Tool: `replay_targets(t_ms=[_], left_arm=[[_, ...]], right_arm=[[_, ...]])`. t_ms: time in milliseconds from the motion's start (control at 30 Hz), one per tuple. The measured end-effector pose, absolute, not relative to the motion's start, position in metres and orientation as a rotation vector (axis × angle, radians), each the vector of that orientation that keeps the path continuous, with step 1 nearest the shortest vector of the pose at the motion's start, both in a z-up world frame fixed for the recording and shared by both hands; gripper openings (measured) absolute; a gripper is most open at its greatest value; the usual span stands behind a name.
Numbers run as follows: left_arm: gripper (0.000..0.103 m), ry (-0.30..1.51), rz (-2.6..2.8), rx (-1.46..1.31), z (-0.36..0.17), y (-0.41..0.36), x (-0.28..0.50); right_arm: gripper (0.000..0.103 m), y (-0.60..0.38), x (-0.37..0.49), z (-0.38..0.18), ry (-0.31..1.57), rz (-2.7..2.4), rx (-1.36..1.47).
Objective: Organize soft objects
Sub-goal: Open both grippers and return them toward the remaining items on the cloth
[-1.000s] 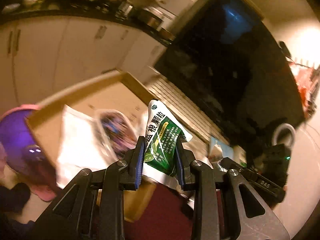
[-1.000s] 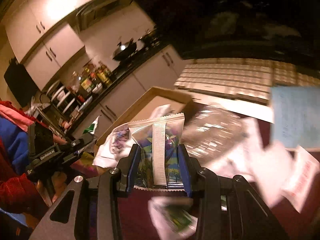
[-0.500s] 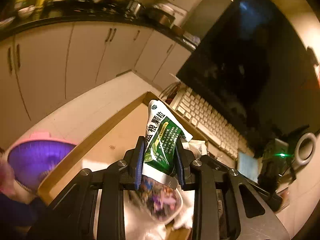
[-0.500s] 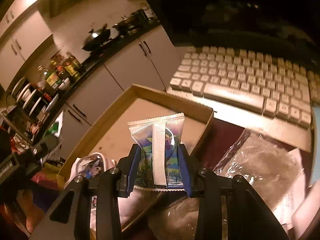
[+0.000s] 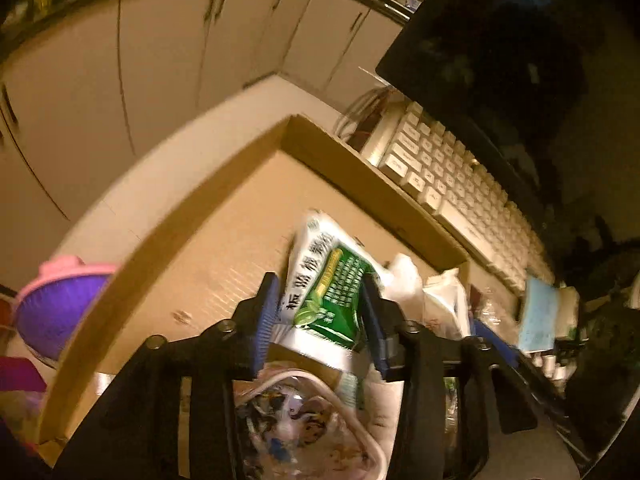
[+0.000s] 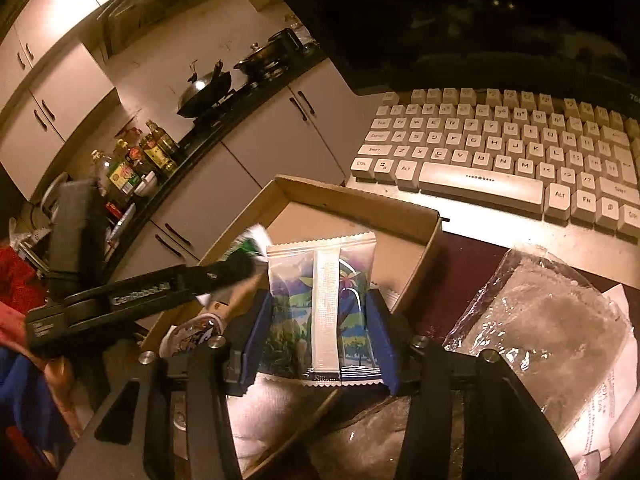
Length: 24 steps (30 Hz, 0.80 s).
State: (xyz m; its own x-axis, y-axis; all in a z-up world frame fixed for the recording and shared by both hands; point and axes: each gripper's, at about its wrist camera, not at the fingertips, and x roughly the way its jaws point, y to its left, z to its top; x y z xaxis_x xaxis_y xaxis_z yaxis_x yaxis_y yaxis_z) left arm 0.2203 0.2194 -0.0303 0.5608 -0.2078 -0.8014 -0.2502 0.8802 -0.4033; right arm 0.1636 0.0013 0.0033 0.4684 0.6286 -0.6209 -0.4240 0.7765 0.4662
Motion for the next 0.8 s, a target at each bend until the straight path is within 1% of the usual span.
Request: replay_targets(t_ms=[33, 100, 233, 300, 333, 367, 400, 433, 500, 667, 800], left_arm=[[0.044, 0.987, 0.004, -0.534, -0.030, 0.220, 0.219], [0.044, 0.970, 0.000, -0.554, -0.025, 0.222, 0.213], [0.044, 0.890, 0.027, -0.588, -0.008, 0.223, 0.193], [0.044, 0.824, 0.019, -0.608, 0.004, 0.219, 0.171], [0.046, 0.800, 0.009, -0.609, 0.009, 0.214, 0.160], [0.051, 0.780, -0.003, -0.609, 0.013, 0.209, 0.150], [0.057, 0.761, -0.020, -0.612, 0.016, 0.204, 0.141], [0.060, 0.737, -0.048, -0.610, 0.020, 0.194, 0.126], [0.061, 0.722, -0.080, -0.596, 0.023, 0.179, 0.108], [0.061, 0.747, -0.189, -0.535, 0.014, 0.121, 0.074], [0.061, 0.861, -0.293, -0.470, -0.012, 0.069, 0.080]], right_arm=[[0.052, 0.000, 0.163, 0.004, 0.860, 0.668, 0.275], [0.060, -0.004, 0.161, 0.007, 0.844, 0.713, 0.315], [0.061, -0.009, 0.159, 0.016, 0.823, 0.732, 0.349], [0.061, -0.012, 0.155, 0.023, 0.802, 0.751, 0.361], [0.061, -0.013, 0.153, 0.027, 0.791, 0.759, 0.360], [0.061, -0.015, 0.150, 0.033, 0.776, 0.769, 0.359], [0.061, -0.016, 0.149, 0.039, 0.768, 0.779, 0.358], [0.061, -0.020, 0.146, 0.047, 0.757, 0.796, 0.356], [0.061, -0.027, 0.141, 0.059, 0.752, 0.807, 0.338], [0.062, -0.074, 0.112, 0.080, 0.752, 0.853, 0.286], [0.062, -0.120, 0.099, 0.064, 0.791, 0.783, 0.187]])
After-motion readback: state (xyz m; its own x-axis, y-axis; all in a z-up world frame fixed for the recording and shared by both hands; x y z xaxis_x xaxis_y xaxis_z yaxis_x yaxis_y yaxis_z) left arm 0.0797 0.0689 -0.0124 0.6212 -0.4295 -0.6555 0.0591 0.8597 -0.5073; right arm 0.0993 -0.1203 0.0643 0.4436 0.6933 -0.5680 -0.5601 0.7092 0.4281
